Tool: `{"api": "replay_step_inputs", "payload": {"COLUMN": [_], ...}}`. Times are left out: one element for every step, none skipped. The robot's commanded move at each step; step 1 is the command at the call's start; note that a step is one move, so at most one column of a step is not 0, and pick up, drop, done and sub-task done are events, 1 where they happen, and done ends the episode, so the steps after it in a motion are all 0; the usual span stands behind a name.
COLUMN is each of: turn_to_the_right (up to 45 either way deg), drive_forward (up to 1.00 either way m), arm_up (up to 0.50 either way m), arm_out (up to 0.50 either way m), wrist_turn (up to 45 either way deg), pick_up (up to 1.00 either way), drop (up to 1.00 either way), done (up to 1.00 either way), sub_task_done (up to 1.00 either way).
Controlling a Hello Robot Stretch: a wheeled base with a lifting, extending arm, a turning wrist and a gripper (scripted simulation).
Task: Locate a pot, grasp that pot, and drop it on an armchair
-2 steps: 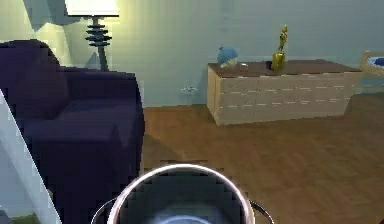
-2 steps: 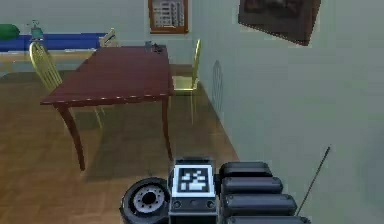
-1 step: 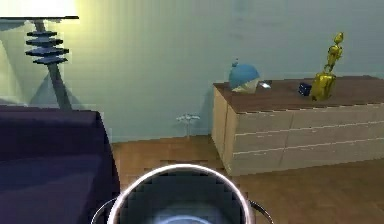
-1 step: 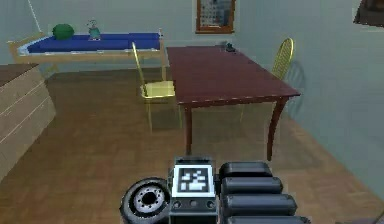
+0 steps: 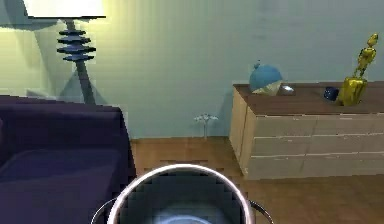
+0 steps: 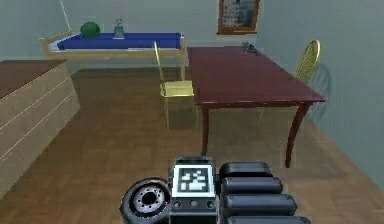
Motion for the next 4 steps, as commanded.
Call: {"api": "replay_step_inputs", "payload": {"turn_to_the_right": [0.0,45.0,39.0,-45.0], "drive_forward": [0.7,0.0,0.0,0.0], "arm_up": [0.0,0.0,0.0,0.0], "arm_out": [0.0,0.0,0.0,0.0], "wrist_turn": [0.0,0.0,0.0,0.0], "pick_up": [0.0,0.0,0.0,0.0], "drop": [0.0,0.0,0.0,0.0], "done": [0.0,0.0,0.0,0.0], "sub_task_done": [0.0,0.0,0.0,0.0]}}
